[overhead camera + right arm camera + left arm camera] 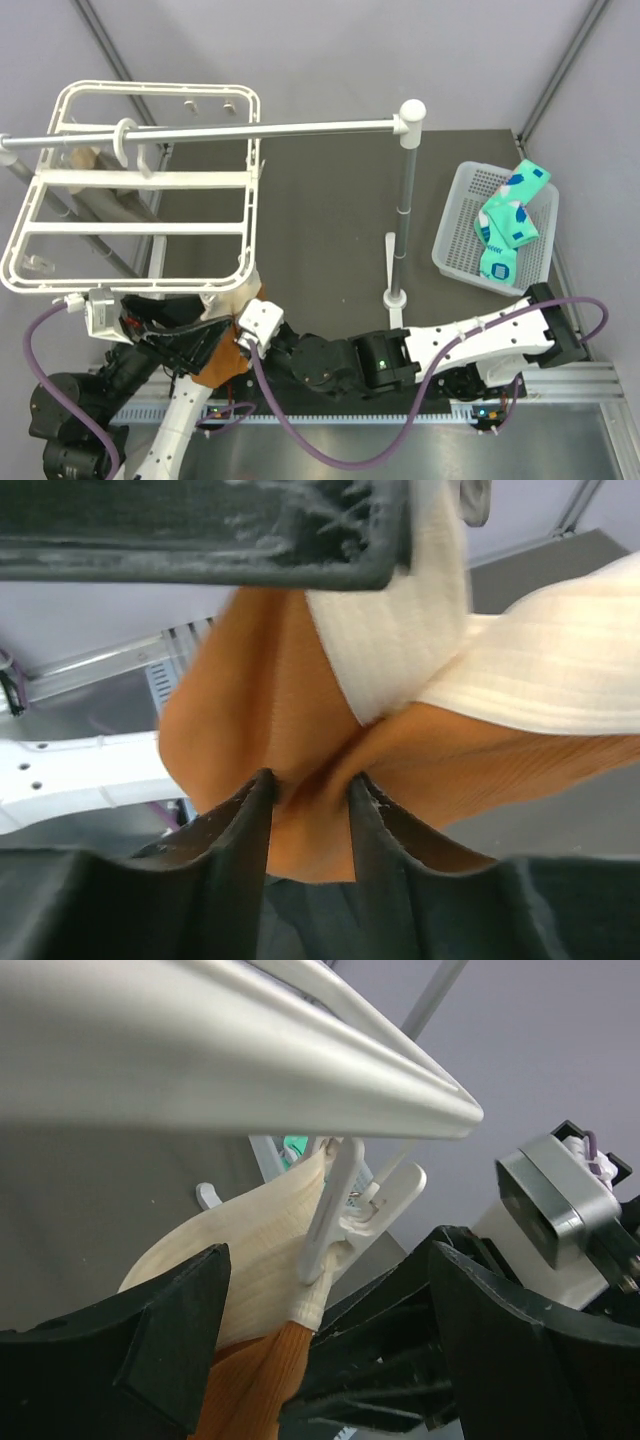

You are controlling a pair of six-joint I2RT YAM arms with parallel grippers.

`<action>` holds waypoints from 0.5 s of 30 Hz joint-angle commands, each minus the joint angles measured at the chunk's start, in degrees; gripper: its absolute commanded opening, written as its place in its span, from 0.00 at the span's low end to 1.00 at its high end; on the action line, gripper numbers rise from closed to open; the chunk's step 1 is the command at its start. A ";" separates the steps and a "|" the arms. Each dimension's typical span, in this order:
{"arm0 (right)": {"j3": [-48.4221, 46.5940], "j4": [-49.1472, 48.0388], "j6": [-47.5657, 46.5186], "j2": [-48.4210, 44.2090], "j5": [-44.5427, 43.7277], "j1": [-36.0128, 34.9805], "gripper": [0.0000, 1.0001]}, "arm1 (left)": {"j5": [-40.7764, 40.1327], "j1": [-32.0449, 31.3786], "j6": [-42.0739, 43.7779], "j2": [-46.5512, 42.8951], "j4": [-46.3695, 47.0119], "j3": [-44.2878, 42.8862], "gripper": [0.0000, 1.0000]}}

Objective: Clip the socks to the hanger
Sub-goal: Rotate the hanger.

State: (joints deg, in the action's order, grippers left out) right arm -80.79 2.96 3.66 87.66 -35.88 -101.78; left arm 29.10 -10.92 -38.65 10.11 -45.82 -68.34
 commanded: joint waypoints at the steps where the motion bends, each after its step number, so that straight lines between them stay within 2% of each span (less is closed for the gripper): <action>1: -2.62 -3.75 3.88 -0.64 -3.40 2.10 0.17 | 0.26 0.28 0.42 0.53 -0.14 -2.06 0.84; 3: -0.86 -3.75 5.30 -2.13 -4.72 4.12 0.11 | -1.24 0.37 1.12 0.35 -1.72 -2.94 0.85; 4: -0.25 -3.49 6.26 -2.84 -4.73 4.91 0.01 | -1.59 0.28 1.39 0.26 -2.68 -3.12 0.86; 5: 1.41 -3.40 7.66 -3.54 -4.64 6.49 0.00 | -1.68 0.28 1.74 0.09 -3.13 -3.21 0.87; 10: 5.91 -3.76 8.20 -8.90 -5.52 9.31 0.00 | -2.56 0.37 2.70 -1.49 -5.85 -3.64 0.89; 15: 8.37 -1.22 7.06 -13.38 -7.01 11.51 0.00 | -4.75 0.28 5.87 -2.89 -11.92 -8.30 0.89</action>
State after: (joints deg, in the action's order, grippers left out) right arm -72.88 1.93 10.57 78.28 -40.88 -91.24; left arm 26.22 -10.92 -35.51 8.86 -54.74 -73.36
